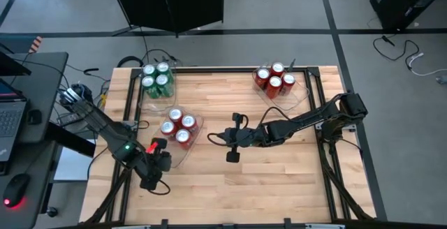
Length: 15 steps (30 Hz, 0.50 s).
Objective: Sort soda cans
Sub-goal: Move the bottom transparent bin to the top center
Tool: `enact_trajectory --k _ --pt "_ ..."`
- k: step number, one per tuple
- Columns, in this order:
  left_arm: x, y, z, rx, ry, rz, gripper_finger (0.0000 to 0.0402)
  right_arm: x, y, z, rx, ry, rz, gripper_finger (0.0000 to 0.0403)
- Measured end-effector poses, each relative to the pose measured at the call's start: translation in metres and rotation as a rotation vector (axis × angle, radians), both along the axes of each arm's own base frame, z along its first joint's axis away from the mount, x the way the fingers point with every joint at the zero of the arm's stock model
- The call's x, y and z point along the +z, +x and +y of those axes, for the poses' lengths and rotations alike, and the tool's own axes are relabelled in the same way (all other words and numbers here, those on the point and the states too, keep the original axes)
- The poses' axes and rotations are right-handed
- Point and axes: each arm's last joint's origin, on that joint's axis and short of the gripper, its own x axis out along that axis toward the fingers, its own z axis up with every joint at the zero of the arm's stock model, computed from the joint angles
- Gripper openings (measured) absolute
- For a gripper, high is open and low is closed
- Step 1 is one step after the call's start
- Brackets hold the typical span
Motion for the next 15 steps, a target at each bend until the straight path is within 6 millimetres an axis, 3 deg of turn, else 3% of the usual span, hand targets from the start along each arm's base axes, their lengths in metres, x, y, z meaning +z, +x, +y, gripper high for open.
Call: enact_trajectory --k 7,15 --pt "-0.002 -0.003 0.012 0.102 0.201 -0.061 0.0 0.0 0.0 0.0 -0.001 0.003 -0.001 0.0" --pt "-0.004 0.008 0.02 0.167 0.209 -0.127 0.0 -0.001 0.0 0.001 0.001 0.002 0.006 0.0"
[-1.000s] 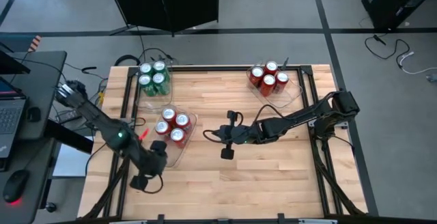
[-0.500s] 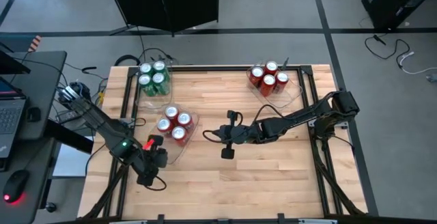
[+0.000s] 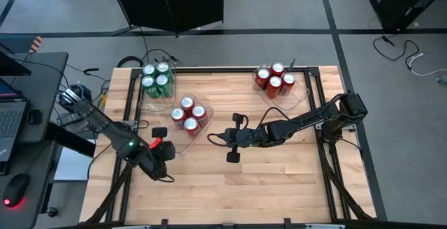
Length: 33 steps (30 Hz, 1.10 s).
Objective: Sort soda cans
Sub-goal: Move the bottom transparent bin to the top center
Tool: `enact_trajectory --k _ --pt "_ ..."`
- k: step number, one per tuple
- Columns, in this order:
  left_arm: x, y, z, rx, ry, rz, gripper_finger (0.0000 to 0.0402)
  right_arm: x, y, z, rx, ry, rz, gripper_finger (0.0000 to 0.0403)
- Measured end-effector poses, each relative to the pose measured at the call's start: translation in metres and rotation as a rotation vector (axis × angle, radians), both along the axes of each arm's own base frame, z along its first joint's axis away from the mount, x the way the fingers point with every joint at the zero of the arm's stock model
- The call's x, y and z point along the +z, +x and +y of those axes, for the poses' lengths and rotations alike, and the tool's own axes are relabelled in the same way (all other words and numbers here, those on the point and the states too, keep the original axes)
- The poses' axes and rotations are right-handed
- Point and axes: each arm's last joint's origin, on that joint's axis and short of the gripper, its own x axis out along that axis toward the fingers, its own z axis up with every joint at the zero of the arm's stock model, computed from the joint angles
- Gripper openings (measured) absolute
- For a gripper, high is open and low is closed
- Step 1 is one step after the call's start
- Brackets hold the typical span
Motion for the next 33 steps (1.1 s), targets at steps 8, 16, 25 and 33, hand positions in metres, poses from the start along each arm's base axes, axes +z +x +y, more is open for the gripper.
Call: enact_trajectory --k 8,16,25,33 --pt "-0.01 0.022 0.016 -0.021 0.036 -0.098 0.0 -0.005 -0.003 -0.001 -0.019 0.021 0.054 0.0" --pt "-0.008 0.047 0.043 0.002 0.118 -0.185 0.0 -0.006 -0.004 -0.001 -0.024 0.024 0.07 0.0" --pt "-0.014 0.071 0.079 -0.059 0.079 -0.327 0.0 -0.007 -0.006 -0.001 -0.024 0.022 0.083 0.0" --pt "0.017 0.075 0.07 -0.25 -0.075 -0.242 0.0 -0.001 -0.009 -0.001 -0.029 0.029 0.083 0.0"
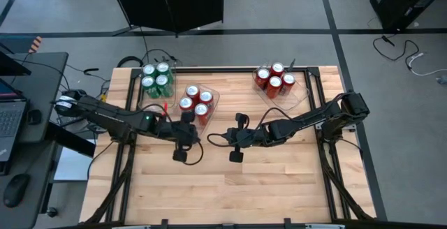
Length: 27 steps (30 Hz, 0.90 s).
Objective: Sort soda cans
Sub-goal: Move the bottom transparent bin to the top center
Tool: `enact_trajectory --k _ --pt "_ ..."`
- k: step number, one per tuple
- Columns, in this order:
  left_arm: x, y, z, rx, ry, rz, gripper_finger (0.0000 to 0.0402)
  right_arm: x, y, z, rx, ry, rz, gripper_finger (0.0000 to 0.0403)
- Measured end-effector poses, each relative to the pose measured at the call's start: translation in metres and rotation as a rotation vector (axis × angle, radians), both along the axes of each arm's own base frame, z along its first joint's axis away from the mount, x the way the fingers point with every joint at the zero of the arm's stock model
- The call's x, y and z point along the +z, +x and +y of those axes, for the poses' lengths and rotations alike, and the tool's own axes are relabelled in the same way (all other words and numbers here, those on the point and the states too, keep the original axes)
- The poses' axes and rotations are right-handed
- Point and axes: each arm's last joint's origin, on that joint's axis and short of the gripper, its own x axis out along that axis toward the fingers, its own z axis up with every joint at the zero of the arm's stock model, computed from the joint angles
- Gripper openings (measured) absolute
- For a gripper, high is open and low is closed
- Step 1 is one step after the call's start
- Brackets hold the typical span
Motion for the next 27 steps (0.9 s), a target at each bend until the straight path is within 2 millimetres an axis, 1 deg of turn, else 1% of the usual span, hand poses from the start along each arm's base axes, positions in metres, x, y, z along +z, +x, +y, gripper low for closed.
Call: enact_trajectory --k 3,7,13,18,22,27 --pt "-0.001 -0.004 -0.003 -0.027 -0.052 0.057 0.0 0.0 0.0 0.0 0.0 0.0 0.001 0.0" --pt "-0.015 -0.004 -0.001 0.042 -0.013 0.166 0.0 0.0 0.0 0.0 -0.005 0.005 0.002 0.0" --pt "-0.038 0.008 -0.004 0.044 0.043 0.253 0.0 -0.002 -0.001 0.0 -0.011 0.009 0.016 0.0" --pt "-0.054 0.02 0.0 0.075 0.124 0.269 0.0 -0.004 -0.003 -0.001 -0.025 0.013 0.044 0.0" --pt "-0.056 0.032 0.006 0.105 0.121 0.203 0.0 -0.006 -0.008 -0.002 -0.063 0.01 0.087 0.0" --pt "-0.057 0.039 0.022 0.15 0.118 0.167 0.0 -0.005 -0.014 0.002 -0.106 -0.011 0.103 0.0"
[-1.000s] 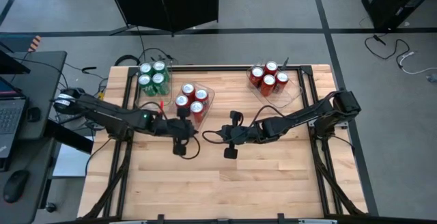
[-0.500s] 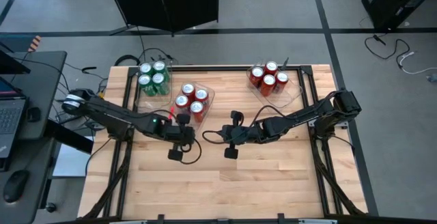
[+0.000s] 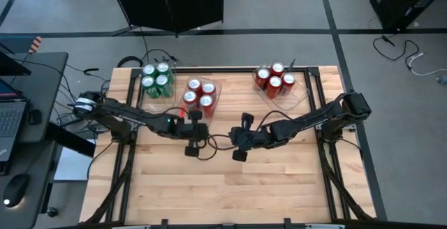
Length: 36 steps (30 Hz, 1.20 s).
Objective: Sort soda cans
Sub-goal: Move the bottom transparent bin to the top center
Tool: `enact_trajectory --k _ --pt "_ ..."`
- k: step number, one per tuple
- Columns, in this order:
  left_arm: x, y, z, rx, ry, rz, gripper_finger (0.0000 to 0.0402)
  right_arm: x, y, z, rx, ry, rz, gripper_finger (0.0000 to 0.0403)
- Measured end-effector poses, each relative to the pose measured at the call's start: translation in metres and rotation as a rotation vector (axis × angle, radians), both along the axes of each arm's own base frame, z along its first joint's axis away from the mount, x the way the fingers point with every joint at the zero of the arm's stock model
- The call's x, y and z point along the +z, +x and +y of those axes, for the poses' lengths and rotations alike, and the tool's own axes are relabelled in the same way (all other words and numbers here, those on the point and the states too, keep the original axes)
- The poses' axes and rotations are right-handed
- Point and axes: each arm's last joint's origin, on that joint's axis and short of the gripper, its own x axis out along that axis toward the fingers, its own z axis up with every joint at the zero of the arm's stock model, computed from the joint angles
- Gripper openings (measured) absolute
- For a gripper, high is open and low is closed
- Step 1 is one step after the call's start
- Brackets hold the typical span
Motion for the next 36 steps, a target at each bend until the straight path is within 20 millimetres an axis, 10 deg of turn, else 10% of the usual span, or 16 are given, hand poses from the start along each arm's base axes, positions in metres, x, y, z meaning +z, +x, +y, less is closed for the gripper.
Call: enact_trajectory --k 22,36 --pt "0.049 0.049 0.05 0.122 -0.009 -0.437 0.0 0.031 -0.023 0.024 0.041 -0.022 -0.07 0.0" --pt "-0.005 0.104 0.102 0.261 0.19 -0.146 0.0 0.029 -0.024 0.022 0.002 -0.046 -0.059 0.0"
